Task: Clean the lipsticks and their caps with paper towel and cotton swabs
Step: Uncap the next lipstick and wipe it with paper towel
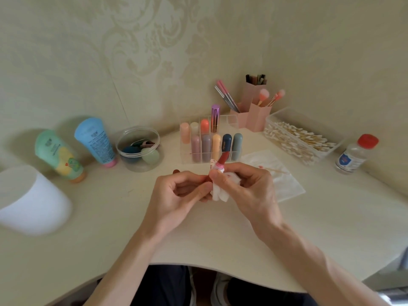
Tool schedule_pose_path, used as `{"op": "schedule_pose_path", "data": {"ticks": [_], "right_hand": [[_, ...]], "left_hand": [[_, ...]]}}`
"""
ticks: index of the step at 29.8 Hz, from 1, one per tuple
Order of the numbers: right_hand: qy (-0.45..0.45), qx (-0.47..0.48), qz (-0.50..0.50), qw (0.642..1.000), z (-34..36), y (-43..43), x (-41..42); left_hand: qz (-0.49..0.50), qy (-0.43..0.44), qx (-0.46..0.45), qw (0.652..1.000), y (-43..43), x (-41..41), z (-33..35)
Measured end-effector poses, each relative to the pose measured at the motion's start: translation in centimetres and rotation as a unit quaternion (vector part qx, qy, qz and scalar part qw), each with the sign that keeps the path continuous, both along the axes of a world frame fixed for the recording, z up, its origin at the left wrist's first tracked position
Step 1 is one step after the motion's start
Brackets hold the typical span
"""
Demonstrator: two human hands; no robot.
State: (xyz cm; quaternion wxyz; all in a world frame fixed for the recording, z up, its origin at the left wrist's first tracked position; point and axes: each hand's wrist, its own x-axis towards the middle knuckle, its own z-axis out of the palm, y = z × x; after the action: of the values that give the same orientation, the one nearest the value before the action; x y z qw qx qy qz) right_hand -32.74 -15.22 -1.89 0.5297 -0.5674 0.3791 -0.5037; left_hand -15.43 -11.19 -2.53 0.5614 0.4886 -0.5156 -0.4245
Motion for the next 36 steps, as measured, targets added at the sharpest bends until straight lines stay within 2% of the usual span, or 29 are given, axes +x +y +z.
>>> {"op": "schedule_pose_path", "data": {"ticks": [5, 8, 12, 17, 24, 26, 30, 33, 36], "right_hand": [[0.005, 0.014, -0.009, 1.0, -0.12, -0.19, 0.29], [0.01, 0.016, -0.013, 1.0, -0.01, -0.15, 0.21], [0.005, 0.013, -0.018, 1.0, 0.08, -0.15, 0.05], [-0.002, 0.028, -0.01, 1.0, 0.07, -0.02, 0.09], [0.019, 0.04, -0.01, 0.999, -0.12, -0.13, 0.35], [0.012, 0.036, -0.014, 0.999, 0.02, -0.12, 0.27], [0.014, 0.029, -0.011, 0.999, 0.13, -0.04, 0.05], [0.011, 0.044, -0.006, 0.999, 0.04, 0.03, 0.17], [0.015, 0.066, 0.006, 0.998, 0.01, 0.06, 0.32]], "left_hand": [[0.069, -0.044, -0.022, 0.996, 0.06, -0.17, -0.31], [0.044, -0.052, -0.025, 0.997, 0.1, -0.23, -0.02], [-0.021, -0.004, 0.001, 1.0, 0.13, -0.02, 0.1], [-0.009, -0.001, 0.009, 1.0, 0.1, 0.0, -0.04], [0.049, -0.078, -0.028, 0.995, 0.08, -0.1, -0.18], [0.024, -0.066, -0.018, 0.997, 0.04, -0.09, -0.02], [-0.034, 0.011, 0.04, 0.999, 0.05, -0.01, 0.23], [0.003, 0.035, 0.047, 0.998, 0.03, -0.09, 0.27], [0.035, 0.012, 0.03, 0.999, 0.01, 0.05, 0.15]]}}
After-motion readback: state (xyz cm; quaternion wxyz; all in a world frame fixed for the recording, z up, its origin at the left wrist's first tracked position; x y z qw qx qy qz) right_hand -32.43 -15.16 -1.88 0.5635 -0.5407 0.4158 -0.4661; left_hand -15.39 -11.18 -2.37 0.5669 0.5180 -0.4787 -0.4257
